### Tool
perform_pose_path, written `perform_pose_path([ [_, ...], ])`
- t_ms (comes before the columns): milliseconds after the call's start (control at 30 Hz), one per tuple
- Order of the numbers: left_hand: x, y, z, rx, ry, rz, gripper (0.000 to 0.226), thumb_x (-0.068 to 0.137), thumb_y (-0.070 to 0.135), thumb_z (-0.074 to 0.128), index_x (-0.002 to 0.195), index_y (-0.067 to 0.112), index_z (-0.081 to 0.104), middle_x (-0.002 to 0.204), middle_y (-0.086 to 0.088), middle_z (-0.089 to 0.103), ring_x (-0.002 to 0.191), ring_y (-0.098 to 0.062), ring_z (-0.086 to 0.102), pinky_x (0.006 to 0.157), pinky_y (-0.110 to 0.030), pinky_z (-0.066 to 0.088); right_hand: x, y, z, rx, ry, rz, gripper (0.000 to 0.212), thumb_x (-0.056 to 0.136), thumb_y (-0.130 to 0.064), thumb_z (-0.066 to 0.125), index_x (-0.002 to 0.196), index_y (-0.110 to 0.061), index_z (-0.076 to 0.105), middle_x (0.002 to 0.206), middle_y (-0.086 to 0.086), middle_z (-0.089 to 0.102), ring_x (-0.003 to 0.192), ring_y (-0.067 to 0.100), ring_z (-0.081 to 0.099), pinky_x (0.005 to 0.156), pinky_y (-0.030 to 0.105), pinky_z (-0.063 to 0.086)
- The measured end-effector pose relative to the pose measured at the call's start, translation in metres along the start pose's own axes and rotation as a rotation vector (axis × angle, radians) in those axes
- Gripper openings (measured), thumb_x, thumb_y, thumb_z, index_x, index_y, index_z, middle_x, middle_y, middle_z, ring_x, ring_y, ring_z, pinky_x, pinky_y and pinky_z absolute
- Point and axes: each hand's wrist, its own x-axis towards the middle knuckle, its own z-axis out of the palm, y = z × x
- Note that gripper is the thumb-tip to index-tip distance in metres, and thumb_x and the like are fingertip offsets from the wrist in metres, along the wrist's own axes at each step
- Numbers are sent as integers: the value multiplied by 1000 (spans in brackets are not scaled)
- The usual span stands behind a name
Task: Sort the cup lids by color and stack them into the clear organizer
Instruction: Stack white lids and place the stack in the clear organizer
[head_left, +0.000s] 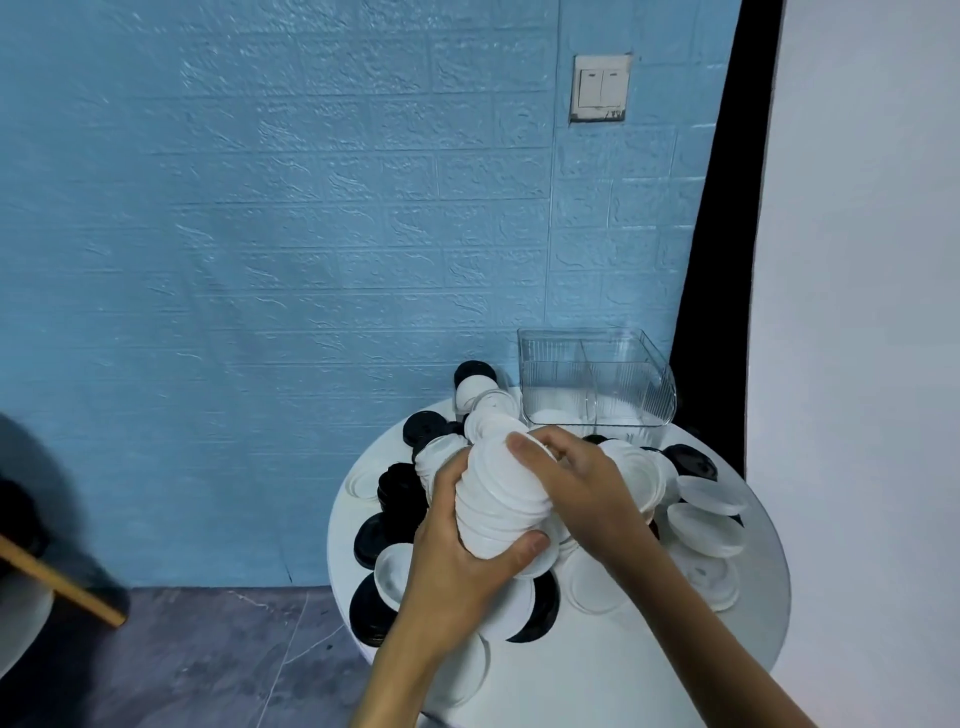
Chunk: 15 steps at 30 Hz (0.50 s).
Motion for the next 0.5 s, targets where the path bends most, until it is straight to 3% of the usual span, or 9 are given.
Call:
perform_pose_path([
  [100,-2,-1,-2,-7,5,-14,100,57,48,86,138,55,28,126,46,50,116,11,57,86,-6,46,0,-1,1,-17,-47,11,25,91,-45,69,82,-22,69,88,-6,70,86,9,63,87,37,50],
  [167,-3,1,-4,19,-1,-8,105,57,51,86,138,65,21,128,51,44,119,14,53,89,-4,44,3,-4,1,-40,-88,25,27,91,-47,68,83,-21,69,85,-6,70,82,8,63,86,42,52],
  [267,-1,3,-7,92,-33,35,96,58,52,85,135,68,30,137,40,46,128,8,50,102,-17,44,7,-10,6,-134,-130,16,36,82,-61,61,87,-27,71,87,-13,72,92,10,66,94,45,51],
  [333,-2,4,-11,95,-25,35,87,59,48,86,130,63,39,133,35,52,124,4,54,100,-23,48,7,-12,10,-82,-161,24,41,82,-67,53,94,-32,71,96,-15,73,101,9,65,100,43,49],
  [400,-2,4,-18,102,13,44,83,62,44,88,129,58,42,129,36,53,119,5,55,94,-20,49,0,-9,12,69,-101,13,30,94,-61,51,99,-37,68,99,-20,71,100,3,65,95,36,50],
  [500,0,0,-35,41,135,43,79,63,44,86,127,54,42,128,37,53,118,6,56,91,-11,46,-32,12,18,102,179,-154,18,93,-52,56,93,-35,62,93,-15,68,89,6,63,79,25,47],
])
